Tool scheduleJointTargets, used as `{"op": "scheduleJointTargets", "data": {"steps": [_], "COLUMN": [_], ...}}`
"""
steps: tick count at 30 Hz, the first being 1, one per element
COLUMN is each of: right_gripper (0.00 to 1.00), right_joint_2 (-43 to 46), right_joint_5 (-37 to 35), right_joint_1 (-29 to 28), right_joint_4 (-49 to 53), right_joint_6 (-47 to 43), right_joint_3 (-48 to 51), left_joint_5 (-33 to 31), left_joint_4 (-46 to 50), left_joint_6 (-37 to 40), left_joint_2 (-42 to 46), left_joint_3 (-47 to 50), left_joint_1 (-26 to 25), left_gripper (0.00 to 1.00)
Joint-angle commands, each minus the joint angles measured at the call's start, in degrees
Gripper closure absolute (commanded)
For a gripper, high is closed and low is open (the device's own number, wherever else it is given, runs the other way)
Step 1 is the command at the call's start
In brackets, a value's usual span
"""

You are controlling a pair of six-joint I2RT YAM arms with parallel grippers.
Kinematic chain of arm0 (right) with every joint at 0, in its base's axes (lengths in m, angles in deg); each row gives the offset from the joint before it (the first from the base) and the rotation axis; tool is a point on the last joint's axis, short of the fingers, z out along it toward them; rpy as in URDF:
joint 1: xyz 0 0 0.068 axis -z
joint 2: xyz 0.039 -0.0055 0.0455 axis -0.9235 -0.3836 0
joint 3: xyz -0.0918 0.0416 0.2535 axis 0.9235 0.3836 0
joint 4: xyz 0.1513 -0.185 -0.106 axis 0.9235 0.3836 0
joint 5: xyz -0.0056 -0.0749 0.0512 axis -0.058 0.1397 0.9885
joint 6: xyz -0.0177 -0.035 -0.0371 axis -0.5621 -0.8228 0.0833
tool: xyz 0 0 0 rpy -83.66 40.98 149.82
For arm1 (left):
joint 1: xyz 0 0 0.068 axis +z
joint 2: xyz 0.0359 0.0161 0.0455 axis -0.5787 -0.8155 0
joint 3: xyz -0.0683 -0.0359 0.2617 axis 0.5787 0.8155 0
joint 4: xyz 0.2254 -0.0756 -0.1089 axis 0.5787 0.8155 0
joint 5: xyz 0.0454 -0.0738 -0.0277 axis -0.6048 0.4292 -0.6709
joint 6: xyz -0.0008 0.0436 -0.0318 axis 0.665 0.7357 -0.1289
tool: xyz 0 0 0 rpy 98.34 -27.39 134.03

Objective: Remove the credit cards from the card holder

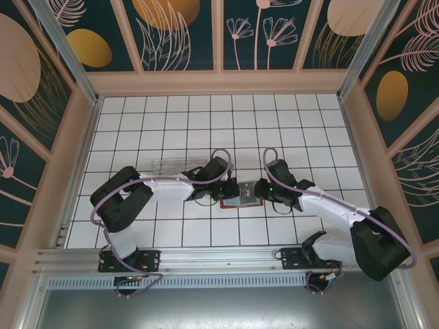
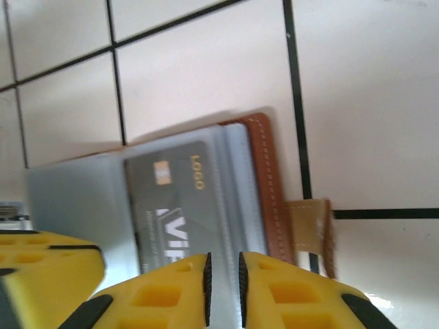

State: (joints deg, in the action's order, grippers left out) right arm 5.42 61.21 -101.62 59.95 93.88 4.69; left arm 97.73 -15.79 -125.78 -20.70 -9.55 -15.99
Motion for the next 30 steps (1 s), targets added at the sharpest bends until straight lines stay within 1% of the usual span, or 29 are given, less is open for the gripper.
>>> {"op": "scheduleJointTargets", "data": {"steps": [1,5,9,18,23,30], "right_gripper": [0.74,0.71,0.69,0.71,0.71,0.70], "right_joint_2": [0.12,-3.18,-5.55,-6.57,-7.47,-5.28], "right_joint_5": [3.24,5.77,5.88,7.64,4.70,-0.13], "right_joint_1": [0.08,0.11,0.08,0.04,-0.84,-1.70], "right_joint_4": [-0.56,-3.51,-4.47,-6.73,-4.90,-1.19], "right_joint_6": [-0.67,-0.54,-0.58,0.28,-0.03,-0.91], "right_joint_3": [-0.81,-0.49,-0.45,0.70,0.08,-1.52], "left_joint_5": [-1.34,-1.74,-1.13,0.18,0.29,0.28], "left_joint_4": [1.03,1.38,0.78,-1.04,-1.11,-1.20], "left_joint_6": [1.24,1.42,1.12,0.31,0.19,0.07], "left_joint_2": [-0.46,-0.86,-1.61,-2.62,-2.61,-2.45], "left_joint_3": [0.98,1.55,1.73,2.21,2.43,2.61], "left_joint_1": [0.43,0.50,0.52,0.51,0.48,0.49], "left_gripper": [1.00,1.00,1.00,1.00,1.00,1.00]}}
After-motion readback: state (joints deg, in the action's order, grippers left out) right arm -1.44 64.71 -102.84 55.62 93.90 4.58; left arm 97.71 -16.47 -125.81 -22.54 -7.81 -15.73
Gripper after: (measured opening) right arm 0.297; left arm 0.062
